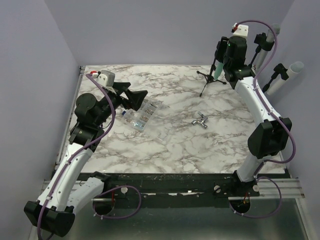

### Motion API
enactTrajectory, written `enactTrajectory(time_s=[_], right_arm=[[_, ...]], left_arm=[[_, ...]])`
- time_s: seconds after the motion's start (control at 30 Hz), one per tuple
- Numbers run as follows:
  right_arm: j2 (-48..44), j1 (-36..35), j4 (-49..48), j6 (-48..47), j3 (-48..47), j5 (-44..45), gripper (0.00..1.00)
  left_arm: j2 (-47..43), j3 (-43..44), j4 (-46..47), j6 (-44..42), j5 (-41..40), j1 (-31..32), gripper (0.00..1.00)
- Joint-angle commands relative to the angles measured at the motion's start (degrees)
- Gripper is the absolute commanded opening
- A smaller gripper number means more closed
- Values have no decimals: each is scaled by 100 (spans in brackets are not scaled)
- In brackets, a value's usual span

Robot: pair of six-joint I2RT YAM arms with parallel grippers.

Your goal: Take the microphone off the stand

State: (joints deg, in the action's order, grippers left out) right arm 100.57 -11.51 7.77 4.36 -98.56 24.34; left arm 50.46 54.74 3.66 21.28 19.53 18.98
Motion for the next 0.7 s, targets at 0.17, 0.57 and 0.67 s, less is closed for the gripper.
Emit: enactTrajectory(time_s=[0.17,0.57,0.67], right_arm=[[-11,36,5,-146,-242,96,41],[-221,41,-12,-171,-380,141,29],[-241,35,-12,-190,-472,141,27]], left_arm=[[12,54,-43,-106,-110,97,98],[0,71,-84,-149,-152,150,99],[-8,72,-82,-150,-151,158,99]])
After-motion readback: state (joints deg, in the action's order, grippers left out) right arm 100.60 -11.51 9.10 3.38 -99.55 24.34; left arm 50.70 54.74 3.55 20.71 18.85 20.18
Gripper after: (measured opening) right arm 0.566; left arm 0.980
